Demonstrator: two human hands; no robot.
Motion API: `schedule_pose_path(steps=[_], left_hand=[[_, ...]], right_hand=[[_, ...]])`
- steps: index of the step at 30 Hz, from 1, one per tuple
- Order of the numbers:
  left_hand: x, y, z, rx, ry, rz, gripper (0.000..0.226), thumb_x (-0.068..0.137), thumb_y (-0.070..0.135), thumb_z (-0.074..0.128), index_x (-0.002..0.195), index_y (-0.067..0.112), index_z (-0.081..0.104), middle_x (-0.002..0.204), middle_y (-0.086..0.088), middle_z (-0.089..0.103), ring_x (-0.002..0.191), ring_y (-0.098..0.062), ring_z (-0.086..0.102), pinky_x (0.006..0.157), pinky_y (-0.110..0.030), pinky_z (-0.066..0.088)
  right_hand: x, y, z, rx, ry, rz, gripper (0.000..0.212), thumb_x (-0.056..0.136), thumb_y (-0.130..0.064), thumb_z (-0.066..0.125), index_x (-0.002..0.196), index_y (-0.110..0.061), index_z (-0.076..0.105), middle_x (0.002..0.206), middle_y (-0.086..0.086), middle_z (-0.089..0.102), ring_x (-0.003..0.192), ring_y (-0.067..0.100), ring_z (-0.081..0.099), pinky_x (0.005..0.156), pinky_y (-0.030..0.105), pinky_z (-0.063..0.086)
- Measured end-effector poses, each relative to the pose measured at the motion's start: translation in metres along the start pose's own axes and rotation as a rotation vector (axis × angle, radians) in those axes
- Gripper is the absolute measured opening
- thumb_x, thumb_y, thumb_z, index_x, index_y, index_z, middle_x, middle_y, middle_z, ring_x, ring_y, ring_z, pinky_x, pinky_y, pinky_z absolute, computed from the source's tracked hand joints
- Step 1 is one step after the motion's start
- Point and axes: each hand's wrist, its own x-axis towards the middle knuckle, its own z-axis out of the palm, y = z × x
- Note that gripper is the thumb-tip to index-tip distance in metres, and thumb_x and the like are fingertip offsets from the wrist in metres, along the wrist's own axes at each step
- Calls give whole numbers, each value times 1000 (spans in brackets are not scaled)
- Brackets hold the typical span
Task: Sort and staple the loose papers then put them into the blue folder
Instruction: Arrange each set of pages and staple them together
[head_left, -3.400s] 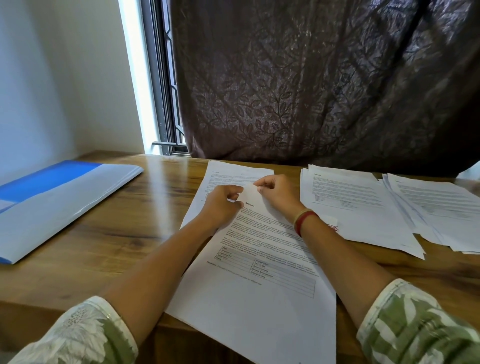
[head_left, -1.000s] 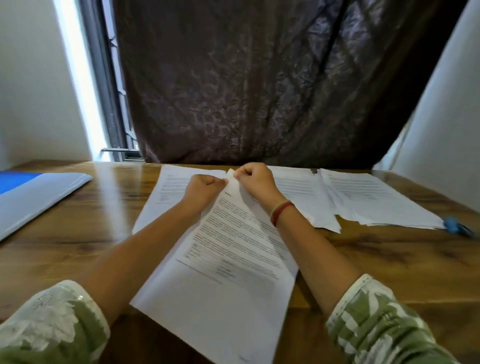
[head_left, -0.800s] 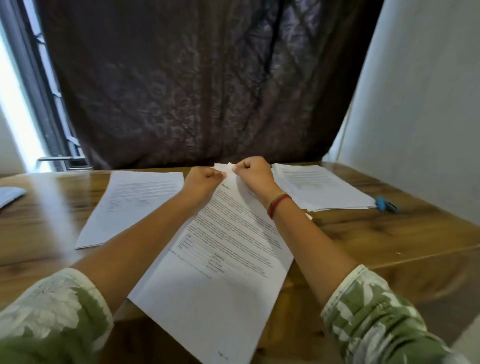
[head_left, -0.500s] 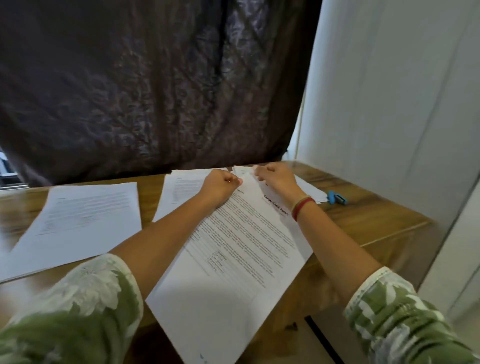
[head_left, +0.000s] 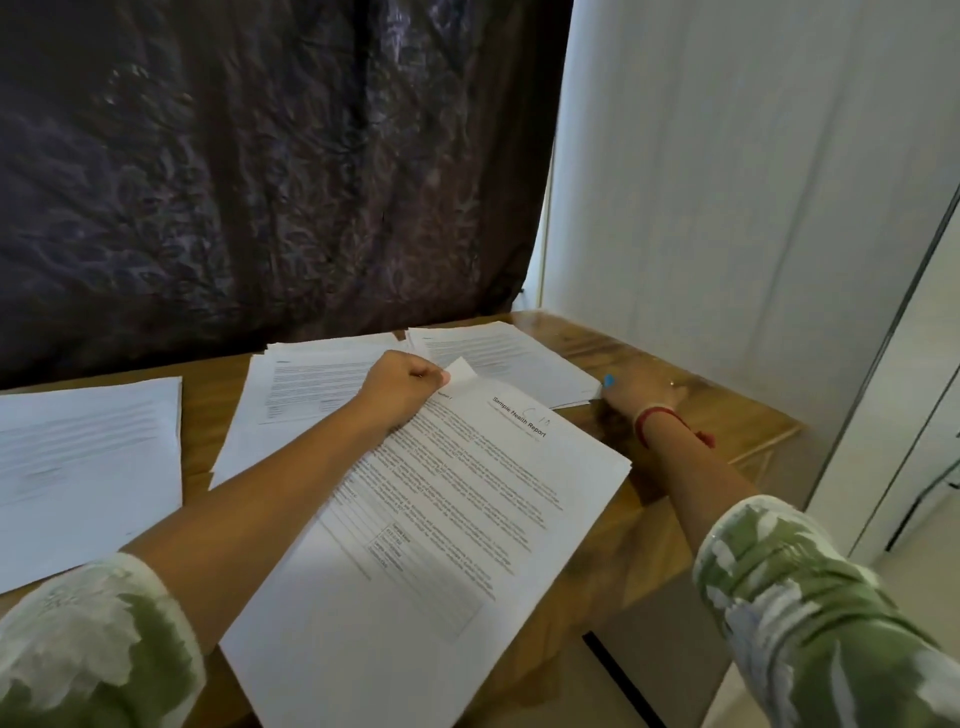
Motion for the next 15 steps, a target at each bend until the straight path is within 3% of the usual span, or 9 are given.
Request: schedule_pose_path(steps=[3,6,8,10,12,15], left_hand=[[-3,-4,-19,-30,107,-59,20,95,25,61,105,11,72,106,-3,68,90,-21,67,78,-31,56],[-7,-6,-46,-43,282,-109,16,94,24,63,88,11,70,95,-5,67,83,-20,64,72,-29,54],[-12,-10,-67,-53,345,-113,20,93,22,63,90,3,70,83,-8,64,74,-20,61,60,-25,47],[-20,-18,-89,-34,394,-135,23,92,20,63,91,-2,68,80,-11,61,70,-22,58,59,-27,44],[-30,-30,-110,-18,436,-204,20,91,20,63,84,1,64,82,-11,60,66,-20,55,55,-26,41],[-49,-52,-145,-61,494,-274,17,91,18,65,80,7,59,83,-9,60,67,-18,54,53,-25,40]], right_hand=[[-14,-17,-16,128,82,14,39,91,-37,59,121,-13,57,117,13,64,106,34,61,93,43,49],[-41,-57,-32,610,79,-87,35,92,-36,62,120,-17,53,109,6,64,91,26,64,84,37,55],[-55,-94,-47,882,101,-156,34,91,-33,65,119,-16,56,107,-1,60,91,17,61,86,28,52],[-66,-134,-67,1032,74,-215,36,89,-29,69,119,-10,61,109,1,62,92,14,60,87,23,50],[-79,-171,-80,1196,-96,-232,35,88,-28,70,116,-8,64,110,5,64,91,12,62,81,23,53],[-117,-218,-78,1494,-620,-163,20,92,-26,65,103,-10,64,97,8,66,78,13,62,66,23,53]])
